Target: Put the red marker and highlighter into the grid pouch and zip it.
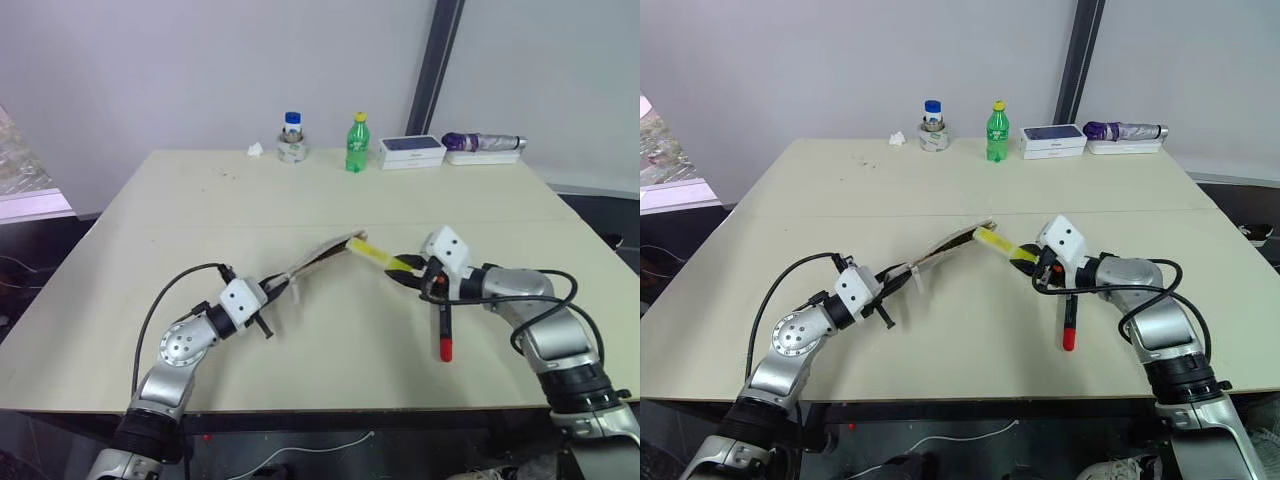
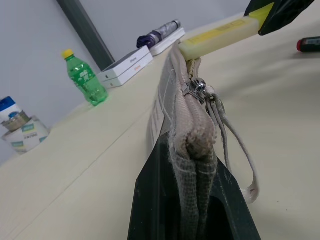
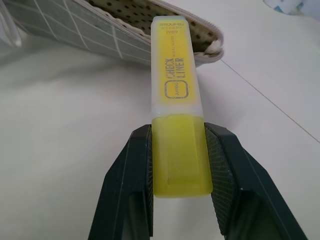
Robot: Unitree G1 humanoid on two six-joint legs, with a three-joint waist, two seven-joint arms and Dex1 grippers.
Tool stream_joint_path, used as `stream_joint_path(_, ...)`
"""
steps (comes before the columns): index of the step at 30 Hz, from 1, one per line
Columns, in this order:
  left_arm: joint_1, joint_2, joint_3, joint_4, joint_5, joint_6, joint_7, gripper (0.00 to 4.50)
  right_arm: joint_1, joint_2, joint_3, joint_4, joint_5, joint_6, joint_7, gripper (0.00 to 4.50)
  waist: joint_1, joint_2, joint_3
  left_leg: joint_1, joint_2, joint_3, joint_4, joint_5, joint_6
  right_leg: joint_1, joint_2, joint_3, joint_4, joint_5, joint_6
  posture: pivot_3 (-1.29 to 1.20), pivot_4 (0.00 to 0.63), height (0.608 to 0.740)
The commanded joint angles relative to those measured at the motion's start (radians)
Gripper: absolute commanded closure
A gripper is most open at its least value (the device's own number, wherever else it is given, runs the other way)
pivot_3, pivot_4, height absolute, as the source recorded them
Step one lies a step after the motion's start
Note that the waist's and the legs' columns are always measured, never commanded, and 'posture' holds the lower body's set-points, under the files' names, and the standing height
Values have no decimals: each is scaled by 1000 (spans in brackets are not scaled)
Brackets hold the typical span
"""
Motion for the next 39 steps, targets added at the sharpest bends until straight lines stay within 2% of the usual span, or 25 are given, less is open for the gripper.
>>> stream_joint_path(1, -7, 21, -10, -49, 28, -23, -14, 4500, -16, 0, 15, -35, -8, -16, 4, 3609, -1, 0, 0, 0, 0, 0, 0, 0, 0, 0, 0, 0, 0, 0, 0, 0, 150, 740)
stream_joint_path(6, -29, 56, -39, -39, 96, -53, -32, 4500, -50, -25, 88, -50, -84, -50, 25, 3609, -1, 0, 0, 0, 0, 0, 0, 0, 0, 0, 0, 0, 0, 0, 0, 0, 150, 740)
stream_joint_path(10, -55, 79, -58, -32, 131, -75, -42, 4500, -82, -65, 183, -40, -206, -178, 55, 3609, 1, 0, 0, 0, -1, 0, 0, 0, 0, 0, 0, 0, 0, 0, 0, 0, 150, 740)
stream_joint_path(12, -67, 99, -76, -27, 158, -108, -59, 4500, -118, -52, 228, -22, -253, -252, 60, 3609, 0, 0, 0, 0, -1, 0, 0, 0, 0, 0, 0, 0, 0, 0, 0, 0, 150, 740)
stream_joint_path(19, -65, 122, -101, -14, 92, -161, -151, 4500, -186, 75, 348, 54, -363, -439, 25, 3609, -3, 0, 0, 0, -1, 0, -1, 0, 0, -1, 1, 0, 0, 0, 0, 0, 150, 740)
stream_joint_path(24, -56, 141, -73, -16, 4, -159, -222, 4500, -182, 112, 386, 104, -441, -578, -20, 3609, 2, 0, 0, 0, 0, 0, 1, 0, 0, 0, 0, 0, 0, 0, 0, 0, 150, 740)
stream_joint_path(29, -59, 148, -56, 7, -31, -169, -254, 4500, -163, 134, 362, 99, -403, -589, -6, 3609, -2, 0, 0, 0, -1, 0, 0, 0, 0, 0, 1, 0, 0, 0, 0, 0, 150, 740)
stream_joint_path(31, -62, 147, -49, 29, -20, -180, -244, 4500, -160, 126, 325, 99, -357, -567, 13, 2517, -2, 0, 0, 0, -1, 0, 0, 0, 0, 0, 1, 0, 0, 0, 0, 0, 150, 740)
stream_joint_path(32, -64, 147, -48, 37, -13, -184, -237, 4500, -157, 120, 312, 97, -340, -556, 21, 2181, -2, 0, 0, 0, -1, 0, 0, 0, 0, 0, 1, 0, 0, 0, 0, 0, 150, 740)
stream_joint_path(36, -69, 152, -39, 84, 6, -197, -213, 4500, -124, 82, 264, 66, -316, -536, 21, 23, 1, 0, 0, 0, 0, 0, 0, 0, 0, 0, 0, 0, 0, 0, 0, 0, 150, 740)
stream_joint_path(39, -76, 165, -8, 136, 13, -204, -176, 4500, -40, 71, 165, -45, -195, -414, 20, 23, 0, 0, 0, 0, 0, 0, 0, 0, 0, 0, 1, 0, 0, 0, 0, 0, 150, 740)
